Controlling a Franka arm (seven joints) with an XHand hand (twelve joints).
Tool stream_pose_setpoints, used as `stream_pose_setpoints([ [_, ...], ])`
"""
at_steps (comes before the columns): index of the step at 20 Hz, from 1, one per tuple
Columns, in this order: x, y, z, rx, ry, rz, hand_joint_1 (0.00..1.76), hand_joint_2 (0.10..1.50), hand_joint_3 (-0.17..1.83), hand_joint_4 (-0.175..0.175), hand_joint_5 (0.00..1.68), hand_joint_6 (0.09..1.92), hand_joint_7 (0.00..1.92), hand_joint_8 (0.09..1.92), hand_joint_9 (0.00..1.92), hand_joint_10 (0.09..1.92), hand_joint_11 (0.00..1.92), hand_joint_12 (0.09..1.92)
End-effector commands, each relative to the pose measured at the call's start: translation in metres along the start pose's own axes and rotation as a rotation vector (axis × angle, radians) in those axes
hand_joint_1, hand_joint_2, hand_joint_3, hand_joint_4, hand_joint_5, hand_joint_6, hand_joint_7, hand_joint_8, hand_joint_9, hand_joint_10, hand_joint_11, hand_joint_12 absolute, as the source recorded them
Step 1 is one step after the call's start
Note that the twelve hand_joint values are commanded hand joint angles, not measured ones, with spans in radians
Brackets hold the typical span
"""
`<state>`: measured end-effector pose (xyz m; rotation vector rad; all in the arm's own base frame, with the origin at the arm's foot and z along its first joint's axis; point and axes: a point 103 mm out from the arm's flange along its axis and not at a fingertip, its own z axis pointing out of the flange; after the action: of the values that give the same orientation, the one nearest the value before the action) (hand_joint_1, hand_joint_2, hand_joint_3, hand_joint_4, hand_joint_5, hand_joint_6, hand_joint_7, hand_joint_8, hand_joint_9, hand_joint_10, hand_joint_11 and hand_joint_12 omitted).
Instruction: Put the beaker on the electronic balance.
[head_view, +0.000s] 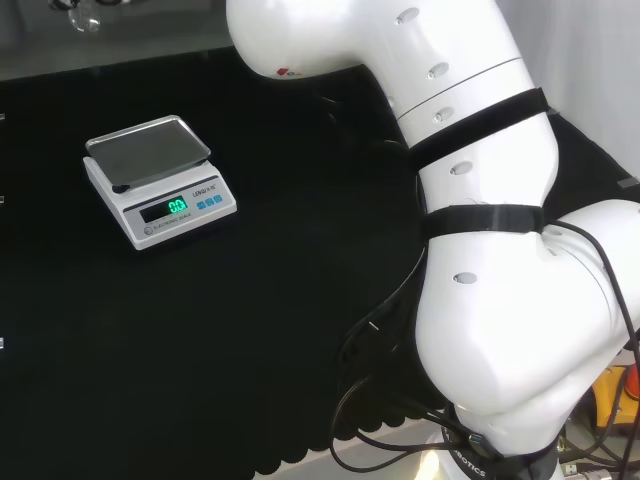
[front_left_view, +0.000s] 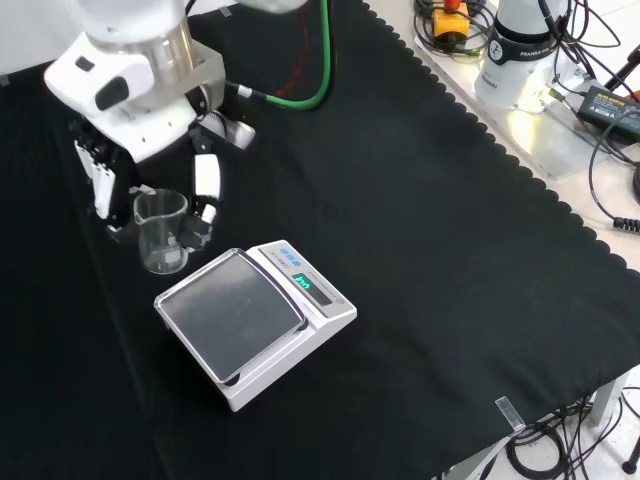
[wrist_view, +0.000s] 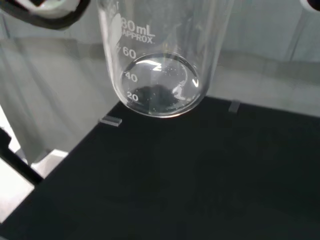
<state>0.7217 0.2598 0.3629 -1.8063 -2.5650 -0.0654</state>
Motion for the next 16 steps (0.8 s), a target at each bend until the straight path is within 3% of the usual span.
stream_pose_setpoints([
  [1, -0.045, -0.051, 0.16, 0.382, -0.084, -0.072, 1.19, 0.65, 0.75, -0.175, 1.19, 0.86, 1.63, 0.57, 1.92, 0.31, 1.54, 0.73],
  [6, -0.056, -0.061, 0.173, 0.396, -0.063, -0.042, 1.19, 0.65, 0.75, -0.175, 1.19, 0.86, 1.63, 0.57, 1.92, 0.31, 1.53, 0.73],
  [16, -0.066, -0.066, 0.196, 0.422, -0.041, -0.026, 1.19, 0.65, 0.76, -0.175, 1.19, 0.86, 1.63, 0.57, 1.91, 0.32, 1.53, 0.73],
])
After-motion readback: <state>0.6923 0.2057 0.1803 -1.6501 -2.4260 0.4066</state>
